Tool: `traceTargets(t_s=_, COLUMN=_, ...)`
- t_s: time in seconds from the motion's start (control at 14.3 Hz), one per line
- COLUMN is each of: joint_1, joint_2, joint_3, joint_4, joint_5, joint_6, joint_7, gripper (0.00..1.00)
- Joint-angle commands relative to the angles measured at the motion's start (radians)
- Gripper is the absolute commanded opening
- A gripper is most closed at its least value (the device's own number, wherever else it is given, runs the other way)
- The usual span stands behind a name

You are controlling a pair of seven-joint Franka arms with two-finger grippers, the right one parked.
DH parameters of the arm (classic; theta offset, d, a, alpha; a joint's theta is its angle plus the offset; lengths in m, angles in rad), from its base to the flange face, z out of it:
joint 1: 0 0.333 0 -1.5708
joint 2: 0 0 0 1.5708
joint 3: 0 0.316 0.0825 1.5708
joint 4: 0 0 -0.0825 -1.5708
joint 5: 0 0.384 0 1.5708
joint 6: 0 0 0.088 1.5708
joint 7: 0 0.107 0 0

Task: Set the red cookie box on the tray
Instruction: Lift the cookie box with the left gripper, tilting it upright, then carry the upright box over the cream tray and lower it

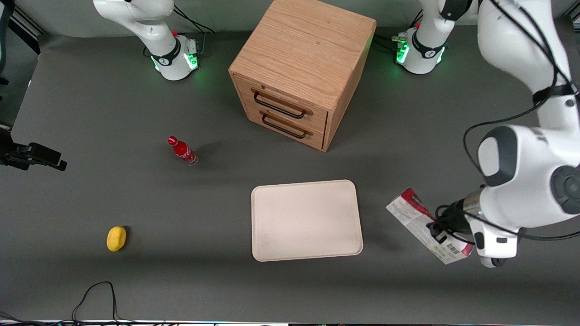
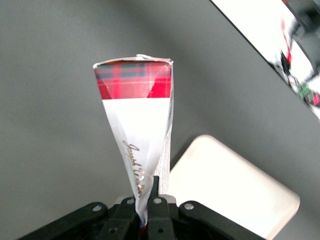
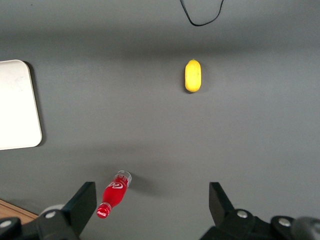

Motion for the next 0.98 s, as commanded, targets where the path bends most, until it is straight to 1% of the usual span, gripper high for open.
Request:
traceTargets(t_s=0.0, joint_1=-0.036, joint_2=-0.014, joint_3=0.004, joint_4=0.096, joint_5=0.068, joint_6=-0.135, joint_7=0.26, gripper=0.0)
traceTargets(t_s=0.07, joint_1=-0.058, joint_2=-0.014, joint_3=-0.003, joint_4=0.1, joint_5=0.101, joint_6=-0.154, joint_7=0.34, gripper=0.0)
traceTargets(t_s=0.14, joint_1=-0.07, joint_2=-0.014, joint_3=-0.035, joint_4=0.101, joint_5=0.124, joint_6=-0.156, joint_7=0.36, gripper=0.0)
traceTargets(t_s=0.28, joint_1=-0.076, joint_2=-0.009, joint_3=-0.117, joint_4=0.103, joint_5=0.161, joint_6=-0.133, joint_7=0.365, gripper=0.0)
traceTargets(t_s=0.42, joint_1=-0.098, joint_2=0.011, joint_3=-0.171, joint_4=0.1, joint_5=0.181, joint_6=-0.091, joint_7=0.368, gripper=0.0)
traceTargets(t_s=0.49, joint_1=-0.116, joint_2=0.041, joint_3=-0.187, joint_4=0.101, joint_5=0.182, joint_6=-0.067, joint_7=0.365, gripper=0.0)
traceTargets(t_s=0.7, joint_1=-0.184, joint_2=0.135, joint_3=-0.188, joint_4=0.101, joint_5=0.217, joint_6=0.014, joint_7=0.333, gripper=0.0)
traceTargets(t_s=0.91, joint_1=-0.217, joint_2=0.218, joint_3=-0.183, joint_4=0.101, joint_5=0.219, joint_6=0.094, joint_7=0.249, gripper=0.0)
